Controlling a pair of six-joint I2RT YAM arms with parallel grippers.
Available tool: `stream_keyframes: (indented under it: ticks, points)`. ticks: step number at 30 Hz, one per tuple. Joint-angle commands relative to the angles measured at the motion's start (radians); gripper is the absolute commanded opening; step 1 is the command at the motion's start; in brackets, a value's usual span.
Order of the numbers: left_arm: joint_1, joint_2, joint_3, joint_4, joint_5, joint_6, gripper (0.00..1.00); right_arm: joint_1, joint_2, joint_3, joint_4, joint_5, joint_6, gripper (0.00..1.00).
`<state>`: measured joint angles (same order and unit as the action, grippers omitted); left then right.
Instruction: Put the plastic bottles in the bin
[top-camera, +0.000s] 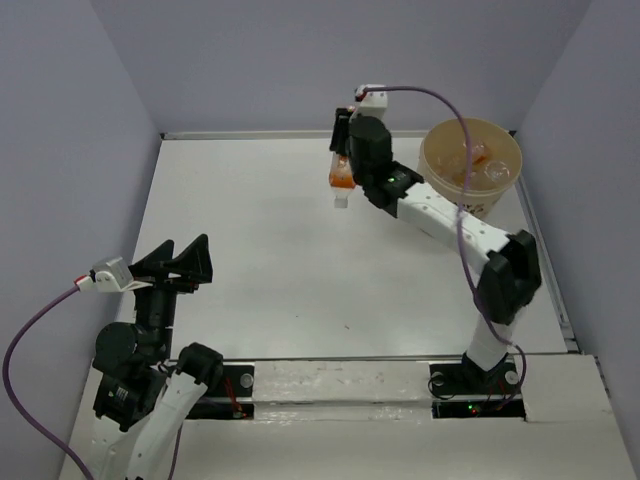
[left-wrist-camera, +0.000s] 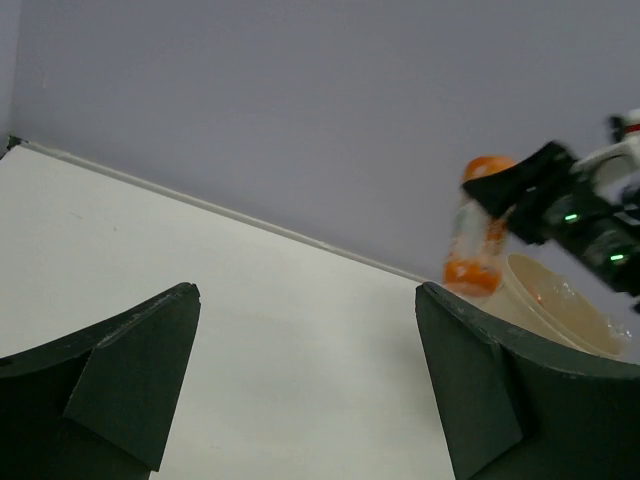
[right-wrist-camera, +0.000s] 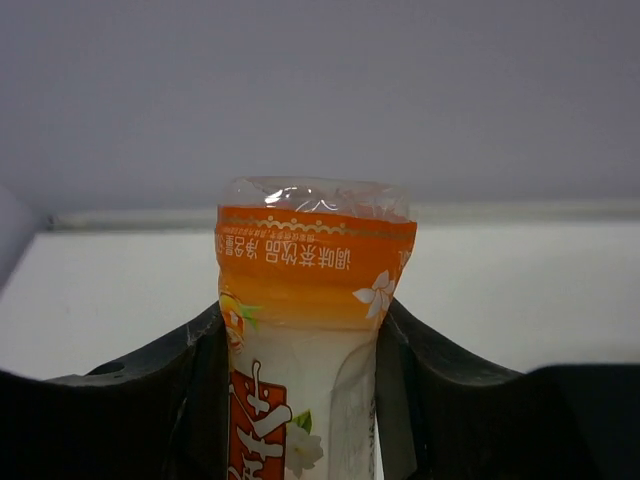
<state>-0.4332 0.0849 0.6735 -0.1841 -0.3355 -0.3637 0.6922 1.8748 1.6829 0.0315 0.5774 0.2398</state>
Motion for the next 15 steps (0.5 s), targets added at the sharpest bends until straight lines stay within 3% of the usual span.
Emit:
stream_keyframes:
  ticks: [1,7,15]
  points:
    - [-0.007,-0.023,0.008,0.041,0.003,0.016,0.99,-0.078,-0.29,-0.136,0.445,0.232,-0.51,0.34]
    - [-0.009,-0.03,0.008,0.038,0.0,0.017,0.99,-0.307,-0.491,-0.276,0.691,0.216,-0.628,0.3]
    - [-0.009,-0.024,0.008,0.035,-0.002,0.017,0.99,-0.364,-0.413,-0.348,0.815,0.101,-0.741,0.3]
